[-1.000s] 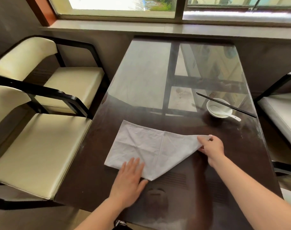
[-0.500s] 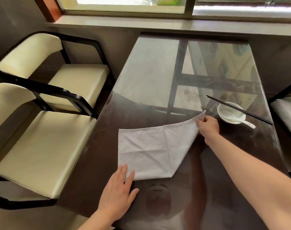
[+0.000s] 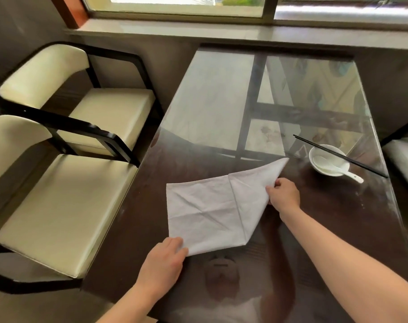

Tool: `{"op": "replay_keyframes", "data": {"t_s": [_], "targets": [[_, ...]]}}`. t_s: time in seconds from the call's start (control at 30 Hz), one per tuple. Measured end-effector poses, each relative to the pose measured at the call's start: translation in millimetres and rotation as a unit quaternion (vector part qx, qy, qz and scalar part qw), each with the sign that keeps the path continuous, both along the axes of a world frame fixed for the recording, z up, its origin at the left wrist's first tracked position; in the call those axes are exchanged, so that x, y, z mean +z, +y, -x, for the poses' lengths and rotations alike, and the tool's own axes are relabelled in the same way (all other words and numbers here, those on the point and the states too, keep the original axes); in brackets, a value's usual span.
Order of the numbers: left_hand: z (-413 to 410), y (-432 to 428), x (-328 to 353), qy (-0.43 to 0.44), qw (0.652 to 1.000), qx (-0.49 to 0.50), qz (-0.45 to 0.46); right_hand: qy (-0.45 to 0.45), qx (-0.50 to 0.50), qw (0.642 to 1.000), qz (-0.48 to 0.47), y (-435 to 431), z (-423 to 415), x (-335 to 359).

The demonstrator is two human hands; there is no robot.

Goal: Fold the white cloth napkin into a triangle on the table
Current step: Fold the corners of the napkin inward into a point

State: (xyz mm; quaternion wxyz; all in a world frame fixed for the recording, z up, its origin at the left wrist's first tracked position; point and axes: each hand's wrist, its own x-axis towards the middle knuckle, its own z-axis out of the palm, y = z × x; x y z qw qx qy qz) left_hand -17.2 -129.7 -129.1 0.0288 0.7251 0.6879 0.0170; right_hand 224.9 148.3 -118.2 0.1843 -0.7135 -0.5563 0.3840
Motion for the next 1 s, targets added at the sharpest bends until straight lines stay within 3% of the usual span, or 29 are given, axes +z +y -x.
{"op": "replay_keyframes", "data": {"t_s": [0.13, 0.3, 0.37, 0.53, 0.7, 0.8, 1.0], "targets": [[-9.7, -0.6, -0.7, 0.006, 1.000, -0.013, 0.002, -0.049, 0.070, 0.995, -0.049, 30.8, 13.4, 7.4], [-15.2, 5.8, -5.4, 0.016, 0.999, -0.042, 0.015, 0.001, 0.050, 0.997, -0.052, 33.6, 19.0, 3.4], [-12.0, 10.8, -4.5, 0.030, 0.998, -0.060, 0.018, -0.013, 0.063, 0.993, -0.095, 11.3, 14.1, -3.8], [-11.1, 18.3, 0.7, 0.009, 0.999, -0.045, 0.018, -0.041, 0.216, 0.947, -0.234, -93.3, -1.3, -13.3], [-17.8, 20.3, 9.5, -0.091, 0.995, -0.010, -0.027, -0.127, 0.462, 0.838, -0.261, -150.2, 4.0, -18.5], [-22.8, 18.2, 17.9, -0.166, 0.985, 0.020, -0.051, -0.147, 0.464, 0.829, -0.276, -152.4, 12.4, -22.6], [-24.3, 7.1, 30.9, -0.223, 0.971, 0.027, -0.083, -0.094, 0.418, 0.810, -0.400, -153.1, 13.8, -28.2]]}}
